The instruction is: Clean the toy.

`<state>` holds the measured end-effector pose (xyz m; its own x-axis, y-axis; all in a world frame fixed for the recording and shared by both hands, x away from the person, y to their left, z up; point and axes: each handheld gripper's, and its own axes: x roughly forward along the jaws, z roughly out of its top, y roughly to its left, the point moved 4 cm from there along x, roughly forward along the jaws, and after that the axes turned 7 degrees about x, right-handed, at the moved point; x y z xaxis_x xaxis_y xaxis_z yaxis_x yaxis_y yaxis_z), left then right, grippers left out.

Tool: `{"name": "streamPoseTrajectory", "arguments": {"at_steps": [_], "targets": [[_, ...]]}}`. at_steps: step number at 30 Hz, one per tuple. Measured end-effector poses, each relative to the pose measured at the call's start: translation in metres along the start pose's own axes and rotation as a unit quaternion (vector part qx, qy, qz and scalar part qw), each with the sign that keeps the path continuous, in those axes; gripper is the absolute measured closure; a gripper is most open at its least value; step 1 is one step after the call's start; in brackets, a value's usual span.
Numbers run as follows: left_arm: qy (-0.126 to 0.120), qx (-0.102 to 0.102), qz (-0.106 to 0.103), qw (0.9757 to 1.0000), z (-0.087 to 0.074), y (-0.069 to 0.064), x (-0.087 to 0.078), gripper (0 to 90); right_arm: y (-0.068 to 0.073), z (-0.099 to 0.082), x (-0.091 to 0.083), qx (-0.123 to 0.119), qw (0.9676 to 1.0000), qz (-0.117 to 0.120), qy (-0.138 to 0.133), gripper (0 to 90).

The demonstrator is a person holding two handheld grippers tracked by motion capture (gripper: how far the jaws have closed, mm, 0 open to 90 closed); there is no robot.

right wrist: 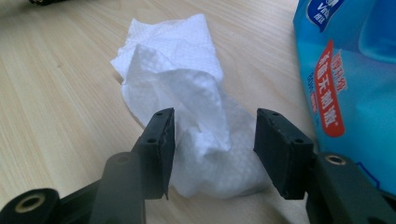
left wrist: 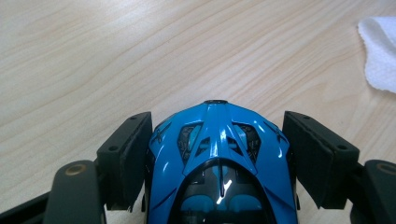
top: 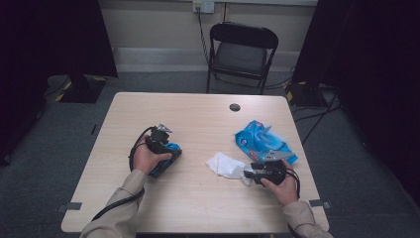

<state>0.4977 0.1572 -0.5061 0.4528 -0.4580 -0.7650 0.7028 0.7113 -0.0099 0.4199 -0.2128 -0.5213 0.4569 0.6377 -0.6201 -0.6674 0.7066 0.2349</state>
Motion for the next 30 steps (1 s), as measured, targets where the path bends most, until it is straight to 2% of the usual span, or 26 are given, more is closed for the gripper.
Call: {"name": "streamPoseTrajectory", "arguments": {"at_steps": [2, 11, 16, 17, 27, 30], "targets": [[0.0, -0.009, 0.001, 1.0, 0.0, 0.001, 0.002, 26.1, 0.0, 0.0, 0.0, -0.001, 1.0, -0.001, 0.001, 47.2], [0.006, -0.011, 0.006, 0.9999, 0.003, 0.005, 0.008, 26.0, -0.002, -0.001, 0.001, -0.002, 1.0, -0.004, 0.003, 42.4], [0.006, -0.019, 0.01, 0.9997, 0.004, 0.009, 0.011, 25.9, -0.002, 0.0, 0.001, -0.002, 1.0, -0.007, 0.002, 41.1], [0.014, -0.013, 0.007, 0.9998, 0.005, 0.01, 0.011, 25.9, -0.002, 0.0, 0.0, -0.002, 1.0, -0.007, 0.001, 41.1], [0.008, -0.016, 0.011, 0.9998, 0.005, 0.01, 0.013, 25.5, -0.002, -0.001, 0.001, -0.005, 1.0, -0.008, 0.003, 38.9], [0.017, -0.008, 0.014, 0.9997, 0.004, 0.009, 0.015, 24.8, -0.002, -0.001, 0.0, -0.005, 0.9999, -0.01, 0.003, 37.8]]}}
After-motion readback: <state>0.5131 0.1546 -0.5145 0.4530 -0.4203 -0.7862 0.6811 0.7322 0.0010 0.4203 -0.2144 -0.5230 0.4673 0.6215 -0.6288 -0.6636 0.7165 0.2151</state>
